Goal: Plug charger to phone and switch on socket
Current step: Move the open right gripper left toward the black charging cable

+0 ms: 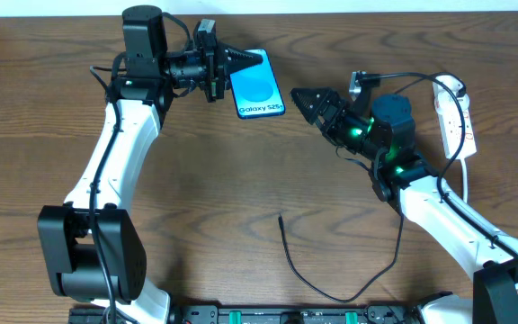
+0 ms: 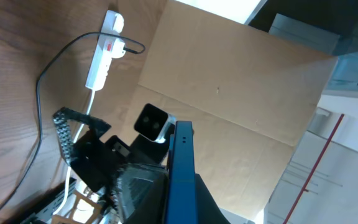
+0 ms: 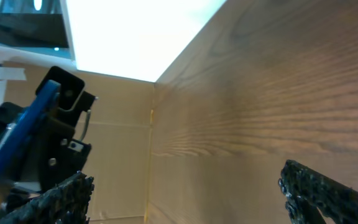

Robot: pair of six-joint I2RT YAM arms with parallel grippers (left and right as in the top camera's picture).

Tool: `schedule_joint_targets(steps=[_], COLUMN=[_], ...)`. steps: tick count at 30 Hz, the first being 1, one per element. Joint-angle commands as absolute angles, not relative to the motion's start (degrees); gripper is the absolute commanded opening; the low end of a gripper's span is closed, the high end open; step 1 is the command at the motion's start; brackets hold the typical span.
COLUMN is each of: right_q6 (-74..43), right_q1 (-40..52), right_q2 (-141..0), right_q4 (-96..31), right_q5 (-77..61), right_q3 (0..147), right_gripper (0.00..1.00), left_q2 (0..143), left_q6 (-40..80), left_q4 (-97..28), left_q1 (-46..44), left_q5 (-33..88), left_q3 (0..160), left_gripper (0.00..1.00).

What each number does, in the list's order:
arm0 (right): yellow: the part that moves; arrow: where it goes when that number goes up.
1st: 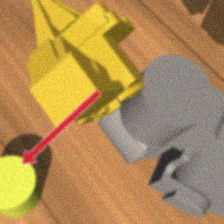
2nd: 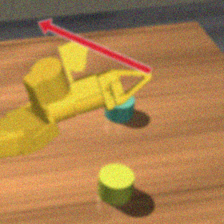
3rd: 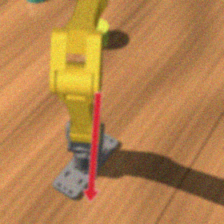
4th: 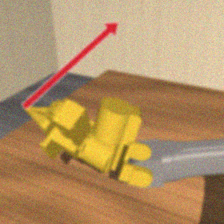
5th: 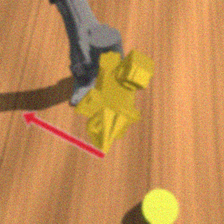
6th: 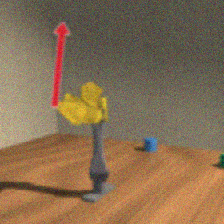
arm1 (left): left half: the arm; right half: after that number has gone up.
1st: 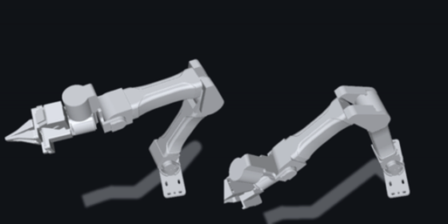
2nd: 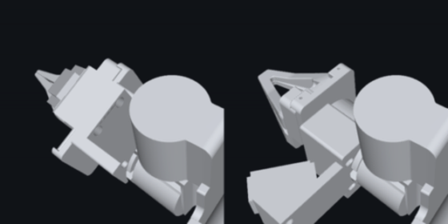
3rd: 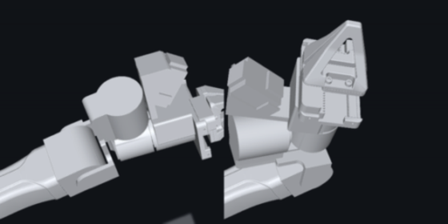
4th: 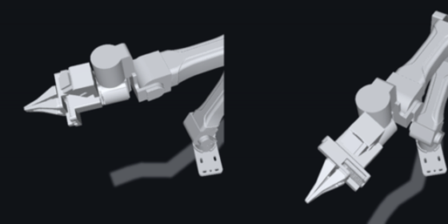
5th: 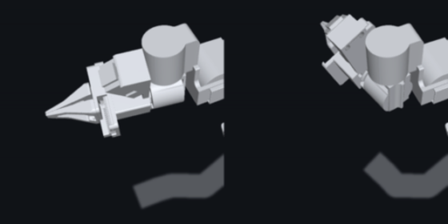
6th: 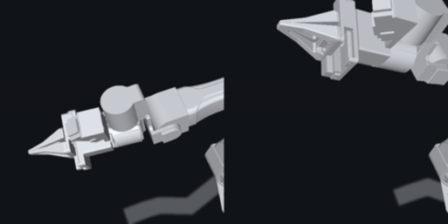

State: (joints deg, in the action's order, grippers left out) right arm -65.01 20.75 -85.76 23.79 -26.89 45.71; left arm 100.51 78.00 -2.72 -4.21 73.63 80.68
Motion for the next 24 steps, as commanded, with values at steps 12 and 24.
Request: schedule_joint_targets(steps=[12, 24], right_q6=[-60.45, -42.89], right_q1=[20.23, 20.23], right_q2=[-85.1, -85.08], right_q4=[19.88, 12.78], right_q5=[-25.82, -29.67], right_q3=[46.72, 46.74], right_gripper=[0.95, 0.85], left_q2=[100.38, 100.42], left_q6=[76.07, 49.43], left_q4=[-2.48, -7.18], left_q1=[-3.92, -3.9], left_q5=[75.55, 78.67], left_q3=[80.9, 80.88], left_gripper=[0.07, 0.07])
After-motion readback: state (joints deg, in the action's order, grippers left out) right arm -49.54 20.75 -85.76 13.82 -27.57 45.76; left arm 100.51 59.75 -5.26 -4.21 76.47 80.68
